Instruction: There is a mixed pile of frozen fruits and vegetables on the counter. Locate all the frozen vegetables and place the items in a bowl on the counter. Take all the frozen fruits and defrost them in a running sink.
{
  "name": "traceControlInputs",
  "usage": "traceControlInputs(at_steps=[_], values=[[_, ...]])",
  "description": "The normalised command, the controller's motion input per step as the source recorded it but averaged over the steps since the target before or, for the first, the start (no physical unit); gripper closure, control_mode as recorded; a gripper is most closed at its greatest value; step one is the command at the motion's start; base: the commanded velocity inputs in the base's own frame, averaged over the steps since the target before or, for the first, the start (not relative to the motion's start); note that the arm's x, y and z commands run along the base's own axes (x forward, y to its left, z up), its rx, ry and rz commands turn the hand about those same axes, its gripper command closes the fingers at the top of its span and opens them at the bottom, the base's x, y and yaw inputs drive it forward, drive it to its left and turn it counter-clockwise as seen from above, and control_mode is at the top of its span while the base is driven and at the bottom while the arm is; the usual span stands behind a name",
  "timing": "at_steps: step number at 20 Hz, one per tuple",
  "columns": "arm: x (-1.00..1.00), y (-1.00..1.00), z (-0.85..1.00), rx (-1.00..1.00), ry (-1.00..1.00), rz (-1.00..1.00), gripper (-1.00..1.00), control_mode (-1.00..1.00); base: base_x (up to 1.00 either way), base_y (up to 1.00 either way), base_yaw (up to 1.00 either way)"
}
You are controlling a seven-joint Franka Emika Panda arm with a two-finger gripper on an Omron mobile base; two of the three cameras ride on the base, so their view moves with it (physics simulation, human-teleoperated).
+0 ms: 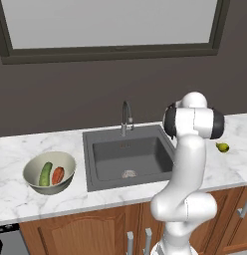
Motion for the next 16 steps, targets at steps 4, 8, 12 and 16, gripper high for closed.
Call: traceControlInputs(at_steps=[4,8,12,16], values=[[-0.01,0.03,0.05,0.00,0.00,-0.09,1.00,-1.00,0.00,0.00,0.00],[-0.17,0.37,0.51,-0.02,-0.12,-0.08,1.00,-1.00,0.00,0.00,0.00],[0.10,0.85,0.38,-0.07,-0.22,-0.03,1.00,-1.00,0.00,0.00,0.00],[-0.09,0.81,0.17,-0.01,-0.16,0.06,1.00,-1.00,0.00,0.00,0.00]])
